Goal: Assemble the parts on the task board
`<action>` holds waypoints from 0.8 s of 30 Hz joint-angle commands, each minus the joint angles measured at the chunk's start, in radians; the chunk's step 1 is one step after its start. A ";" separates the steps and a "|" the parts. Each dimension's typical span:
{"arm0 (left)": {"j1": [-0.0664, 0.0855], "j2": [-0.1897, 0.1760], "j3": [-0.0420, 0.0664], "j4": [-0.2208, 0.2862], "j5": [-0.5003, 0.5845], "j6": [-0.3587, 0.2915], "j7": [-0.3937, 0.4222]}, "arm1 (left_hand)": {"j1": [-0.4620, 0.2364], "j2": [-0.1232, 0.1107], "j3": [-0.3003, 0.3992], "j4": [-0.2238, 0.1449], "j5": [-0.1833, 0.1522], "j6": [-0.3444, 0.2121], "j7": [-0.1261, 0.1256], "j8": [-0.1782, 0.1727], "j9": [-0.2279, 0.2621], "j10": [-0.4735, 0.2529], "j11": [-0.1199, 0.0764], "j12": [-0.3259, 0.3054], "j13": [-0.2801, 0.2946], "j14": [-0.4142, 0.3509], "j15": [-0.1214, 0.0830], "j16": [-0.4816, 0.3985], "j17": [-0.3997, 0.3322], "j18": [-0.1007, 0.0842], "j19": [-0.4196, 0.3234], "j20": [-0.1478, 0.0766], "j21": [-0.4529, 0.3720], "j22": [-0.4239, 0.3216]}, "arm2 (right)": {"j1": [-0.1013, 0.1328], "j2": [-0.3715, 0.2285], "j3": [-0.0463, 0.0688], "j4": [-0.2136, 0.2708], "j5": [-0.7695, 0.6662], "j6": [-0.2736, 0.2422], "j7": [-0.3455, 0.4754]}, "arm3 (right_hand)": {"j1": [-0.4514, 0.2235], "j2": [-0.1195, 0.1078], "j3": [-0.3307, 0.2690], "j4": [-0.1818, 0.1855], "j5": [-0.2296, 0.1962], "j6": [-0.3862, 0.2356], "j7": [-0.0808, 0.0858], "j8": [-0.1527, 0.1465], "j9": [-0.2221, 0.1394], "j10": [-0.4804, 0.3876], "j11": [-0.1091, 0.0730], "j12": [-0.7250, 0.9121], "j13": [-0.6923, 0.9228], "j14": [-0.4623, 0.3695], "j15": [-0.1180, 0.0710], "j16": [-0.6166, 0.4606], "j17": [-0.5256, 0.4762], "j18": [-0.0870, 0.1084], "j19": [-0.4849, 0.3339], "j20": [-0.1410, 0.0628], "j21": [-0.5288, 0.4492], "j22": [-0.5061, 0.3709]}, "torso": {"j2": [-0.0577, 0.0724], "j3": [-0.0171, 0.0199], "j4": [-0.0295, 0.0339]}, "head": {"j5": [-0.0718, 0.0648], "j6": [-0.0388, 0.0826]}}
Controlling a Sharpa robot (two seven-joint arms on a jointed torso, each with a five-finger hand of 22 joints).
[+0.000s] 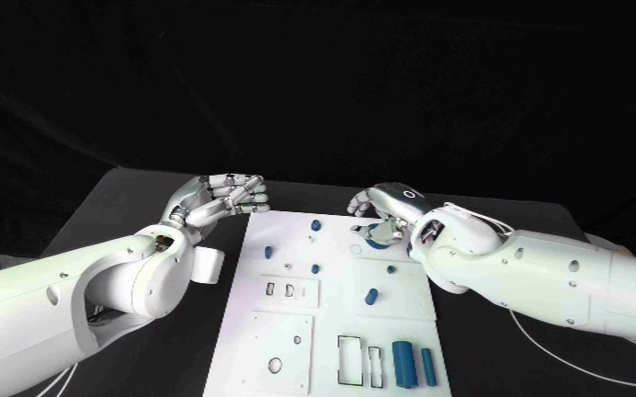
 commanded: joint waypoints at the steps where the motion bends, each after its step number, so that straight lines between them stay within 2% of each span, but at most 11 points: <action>1: 0.001 0.001 0.001 -0.001 0.001 0.030 0.004 | 0.002 -0.009 0.006 0.002 -0.006 0.003 0.002 -0.004 -0.002 -0.005 0.001 -0.005 -0.001 -0.005 0.001 -0.005 0.001 0.011 -0.008 0.000 -0.006 -0.001 | 0.006 -0.044 0.001 0.035 0.122 0.021 0.002 | -0.011 -0.006 -0.004 0.013 0.003 0.012 -0.008 0.008 0.004 0.045 -0.012 0.025 0.011 0.005 -0.013 0.000 -0.012 -0.003 -0.003 -0.006 -0.008 -0.008 | -0.010 0.0063 -0.0138 | -0.004 -0.002; 4: 0.001 0.003 0.001 -0.004 0.001 0.033 0.004 | 0.002 -0.009 0.006 0.002 -0.006 0.003 0.002 -0.004 -0.002 -0.005 0.001 -0.005 -0.001 -0.005 0.001 -0.005 0.001 0.011 -0.008 0.000 -0.006 -0.001 | 0.012 -0.090 0.002 0.056 0.219 0.060 0.003 | -0.015 -0.023 -0.015 0.023 0.023 -0.005 -0.015 0.003 0.004 0.098 -0.024 0.060 0.032 0.005 -0.024 0.000 -0.012 -0.003 -0.005 -0.017 -0.013 -0.008 | -0.015 0.0090 -0.0181 | -0.006 -0.004; 7: 0.001 0.004 0.001 -0.006 0.001 0.035 0.003 | 0.001 -0.009 0.006 0.002 -0.006 0.003 0.002 -0.005 -0.002 -0.006 0.001 -0.005 -0.001 -0.005 0.001 -0.005 0.001 0.011 -0.008 0.000 -0.006 -0.001 | 0.013 -0.114 0.003 0.065 0.259 0.094 -0.001 | -0.009 -0.036 -0.042 0.029 0.031 -0.021 -0.027 0.002 0.008 0.154 -0.041 0.129 0.082 0.005 -0.038 0.000 -0.011 -0.003 -0.004 -0.030 -0.016 -0.006 | -0.016 0.0122 -0.0191 | -0.005 -0.010; 12: 0.001 0.007 0.001 -0.010 0.001 0.039 0.002 | 0.001 -0.009 0.006 0.002 -0.006 0.003 0.001 -0.005 -0.002 -0.006 0.001 -0.005 -0.001 -0.005 0.001 -0.006 0.002 0.011 -0.009 0.001 -0.006 -0.001 | 0.013 -0.132 0.003 0.064 0.279 0.141 -0.017 | 0.032 -0.031 -0.110 0.049 0.043 -0.042 -0.042 0.018 0.028 0.114 -0.060 0.375 0.321 0.019 -0.055 0.014 0.022 -0.010 0.022 -0.048 -0.005 0.032 | -0.016 0.0167 -0.0166 | -0.004 -0.017; 14: 0.001 0.007 0.001 -0.011 0.001 0.041 0.002 | 0.001 -0.009 0.006 0.002 -0.006 0.003 0.001 -0.005 -0.002 -0.006 0.001 -0.005 -0.001 -0.005 0.001 -0.006 0.002 0.011 -0.009 0.001 -0.006 -0.001 | 0.011 -0.130 0.003 0.058 0.276 0.156 -0.023 | 0.039 -0.028 -0.122 0.055 0.046 -0.048 -0.043 0.020 0.032 0.091 -0.059 0.439 0.387 0.024 -0.056 0.024 0.045 -0.013 0.030 -0.048 0.000 0.045 | -0.016 0.0176 -0.0165 | -0.003 -0.017; 15: 0.001 0.007 0.001 -0.012 0.001 0.042 0.001 | 0.001 -0.009 0.006 0.002 -0.006 0.003 0.001 -0.005 -0.002 -0.006 0.001 -0.005 -0.001 -0.005 0.001 -0.006 0.002 0.011 -0.009 0.001 -0.006 -0.001 | 0.010 -0.128 0.003 0.053 0.274 0.163 -0.025 | 0.042 -0.028 -0.144 0.068 0.072 -0.058 -0.041 0.022 0.036 0.057 -0.057 0.528 0.476 0.030 -0.056 0.039 0.077 -0.016 0.038 -0.046 0.006 0.060 | -0.016 0.0180 -0.0159 | -0.002 -0.019; 16: 0.001 0.007 0.001 -0.012 0.001 0.042 0.001 | -0.001 -0.009 0.006 0.002 -0.007 0.003 0.001 -0.005 -0.002 -0.007 0.000 -0.005 -0.001 -0.002 0.000 -0.004 0.004 0.012 -0.006 0.000 -0.004 -0.001 | 0.009 -0.125 0.003 0.048 0.273 0.168 -0.028 | 0.041 -0.032 -0.159 0.074 0.104 -0.066 -0.040 0.022 0.037 0.073 -0.056 0.615 0.566 0.036 -0.052 0.052 0.110 -0.016 0.042 -0.046 0.010 0.068 | -0.015 0.0185 -0.0156 | -0.002 -0.019; 17: 0.001 0.007 0.001 -0.012 0.001 0.043 0.001 | -0.001 -0.009 0.006 0.002 -0.007 0.003 0.000 -0.005 -0.002 -0.008 0.000 -0.006 -0.001 0.002 -0.001 -0.003 0.005 0.013 -0.002 0.000 -0.001 0.000 | 0.007 -0.121 0.003 0.044 0.271 0.172 -0.030 | 0.046 -0.030 -0.174 0.080 0.116 -0.075 -0.036 0.022 0.039 0.143 -0.055 0.811 0.777 0.047 -0.049 0.075 0.169 -0.019 0.054 -0.045 0.024 0.089 | -0.014 0.0180 -0.0163 | -0.001 -0.019; 18: 0.001 0.007 0.001 -0.012 0.001 0.043 0.000 | -0.001 -0.009 0.006 0.002 -0.007 0.003 0.000 -0.005 -0.002 -0.008 0.000 -0.006 -0.001 0.002 -0.001 -0.003 0.005 0.013 -0.002 0.000 -0.001 0.000 | 0.006 -0.115 0.003 0.037 0.269 0.176 -0.032 | 0.055 -0.020 -0.186 0.087 0.115 -0.080 -0.034 0.027 0.042 0.161 -0.048 0.937 0.915 0.053 -0.045 0.091 0.209 -0.022 0.065 -0.042 0.036 0.109 | -0.014 0.0174 -0.0167 | 0.002 -0.021; 20: 0.001 0.008 0.001 -0.013 0.001 0.044 0.000 | -0.001 -0.009 0.007 0.002 -0.007 0.003 0.000 -0.005 -0.002 -0.008 0.000 -0.006 -0.001 0.003 -0.002 -0.003 0.006 0.013 -0.001 0.000 0.000 0.000 | 0.003 -0.105 0.003 0.026 0.265 0.182 -0.035 | 0.064 -0.013 -0.202 0.097 0.113 -0.088 -0.031 0.031 0.046 0.203 -0.044 1.057 1.049 0.058 -0.039 0.105 0.247 -0.025 0.076 -0.038 0.049 0.130 | -0.014 0.0180 -0.0159 | 0.002 -0.022; 24: 0.001 0.008 0.001 -0.013 0.001 0.044 0.000 | -0.001 -0.009 0.007 0.002 -0.007 0.003 0.000 -0.005 -0.002 -0.008 0.000 -0.006 -0.001 0.003 -0.002 -0.003 0.006 0.013 -0.001 0.000 0.000 0.000 | -0.004 -0.087 0.003 0.008 0.256 0.187 -0.038 | 0.072 -0.007 -0.211 0.104 0.109 -0.089 -0.027 0.038 0.049 0.223 -0.042 1.110 1.111 0.063 -0.038 0.115 0.276 -0.029 0.087 -0.034 0.063 0.153 | -0.013 0.0171 -0.0130 | 0.002 -0.023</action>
